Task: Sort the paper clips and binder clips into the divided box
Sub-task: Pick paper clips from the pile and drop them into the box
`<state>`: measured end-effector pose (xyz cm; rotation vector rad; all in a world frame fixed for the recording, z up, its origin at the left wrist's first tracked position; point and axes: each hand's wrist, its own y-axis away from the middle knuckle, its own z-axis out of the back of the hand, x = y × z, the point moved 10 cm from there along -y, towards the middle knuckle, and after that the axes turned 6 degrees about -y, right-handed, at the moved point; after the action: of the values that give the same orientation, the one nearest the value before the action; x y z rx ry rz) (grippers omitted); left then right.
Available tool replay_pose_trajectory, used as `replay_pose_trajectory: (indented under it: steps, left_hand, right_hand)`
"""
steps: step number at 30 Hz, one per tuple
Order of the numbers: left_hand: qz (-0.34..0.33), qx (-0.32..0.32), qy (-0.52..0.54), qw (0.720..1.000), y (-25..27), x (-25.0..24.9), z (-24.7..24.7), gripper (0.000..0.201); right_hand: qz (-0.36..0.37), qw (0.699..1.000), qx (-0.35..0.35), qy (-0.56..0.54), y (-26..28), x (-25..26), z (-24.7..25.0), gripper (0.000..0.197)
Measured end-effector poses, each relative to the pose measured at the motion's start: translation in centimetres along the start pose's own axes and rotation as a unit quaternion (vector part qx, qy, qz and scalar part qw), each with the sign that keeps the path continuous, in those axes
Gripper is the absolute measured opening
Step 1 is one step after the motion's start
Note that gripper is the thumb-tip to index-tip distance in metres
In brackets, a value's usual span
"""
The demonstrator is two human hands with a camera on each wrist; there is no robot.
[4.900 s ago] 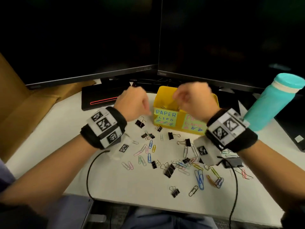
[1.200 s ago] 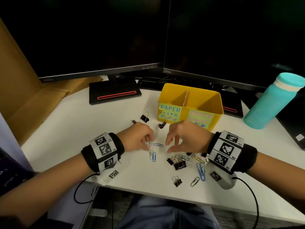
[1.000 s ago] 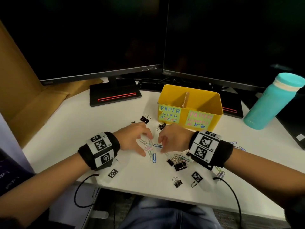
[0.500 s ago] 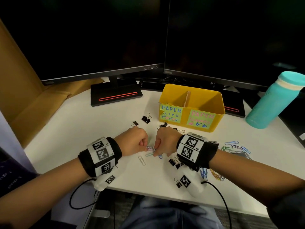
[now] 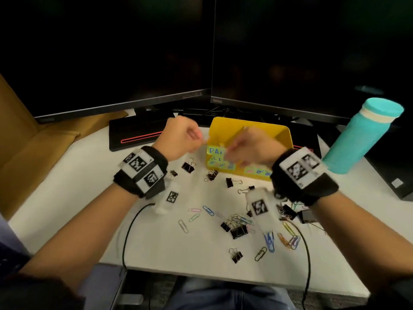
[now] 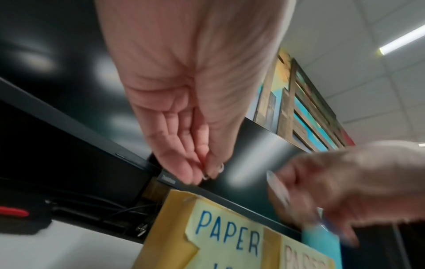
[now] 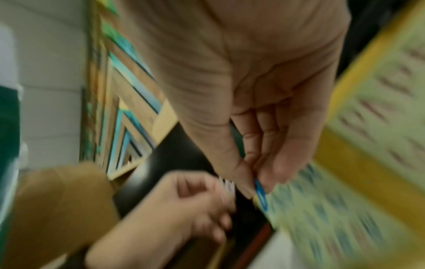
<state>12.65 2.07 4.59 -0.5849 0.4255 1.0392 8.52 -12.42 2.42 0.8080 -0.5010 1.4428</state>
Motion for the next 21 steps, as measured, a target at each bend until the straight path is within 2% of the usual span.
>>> replay_pose_trajectory:
  steps: [2, 3, 6, 8, 9, 10, 11, 13, 14, 16, 19, 21]
  left_hand:
    - [0.015, -0.020, 0.017, 1.000, -1.8, -0.3, -0.6, 0.016]
    - [0.020, -0.014, 0.018, 1.000, -2.4, -0.6, -1.2, 0.020]
    - [0.002, -0.024, -0.024, 0.999, -2.6, -1.3, -1.3, 0.039]
    - [-0.042, -0.045, -0.044, 0.997, -0.8, -2.0, 0.1, 0.041]
    - [-0.056, -0.016, -0.055, 0.997, 0.5, -1.9, 0.1, 0.040]
    - [-0.056, 0.048, -0.071, 0.995, 1.9, -1.2, -0.9, 0.041]
    - [-0.036, 0.139, -0.095, 0.985, 3.7, 0.0, -2.5, 0.043]
    - [0.024, 0.301, -0.156, 0.940, 7.6, 3.1, -5.5, 0.051]
    - [0.044, 0.345, -0.175, 0.921, 9.1, 4.2, -6.5, 0.055]
    - [0.051, 0.364, -0.174, 0.913, 10.6, 4.8, -7.6, 0.060]
    - [0.032, 0.326, -0.140, 0.935, 10.7, 3.8, -8.2, 0.058]
    - [0.033, 0.300, -0.110, 0.947, 10.3, 3.2, -8.3, 0.051]
  right_hand:
    - [0.016, 0.989, -0.146, -0.034, -1.1, 0.8, 5.5, 0.007]
    - [0.019, 0.981, -0.191, -0.031, -1.6, 1.0, 6.8, 0.007]
    - [0.014, 0.973, -0.216, 0.077, -2.6, 1.2, 6.7, 0.014]
    - [0.090, 0.958, -0.229, 0.144, -1.0, 2.6, 5.6, 0.008]
    - [0.143, 0.958, -0.187, 0.166, 0.0, 3.3, 3.8, 0.005]
    - [0.185, 0.958, -0.113, 0.188, 0.9, 3.3, 1.4, 0.006]
    - [0.194, 0.959, -0.026, 0.208, 1.9, 2.6, -1.4, 0.006]
    - [0.145, 0.958, 0.104, 0.224, 3.1, 0.0, -5.7, 0.015]
    - [0.116, 0.956, 0.141, 0.229, 3.1, -1.4, -7.2, 0.022]
    - [0.071, 0.952, 0.180, 0.237, 2.9, -3.2, -9.1, 0.028]
    - [0.048, 0.959, 0.196, 0.199, 2.3, -3.5, -10.4, 0.019]
    - [0.064, 0.964, 0.180, 0.186, 1.8, -2.8, -10.4, 0.011]
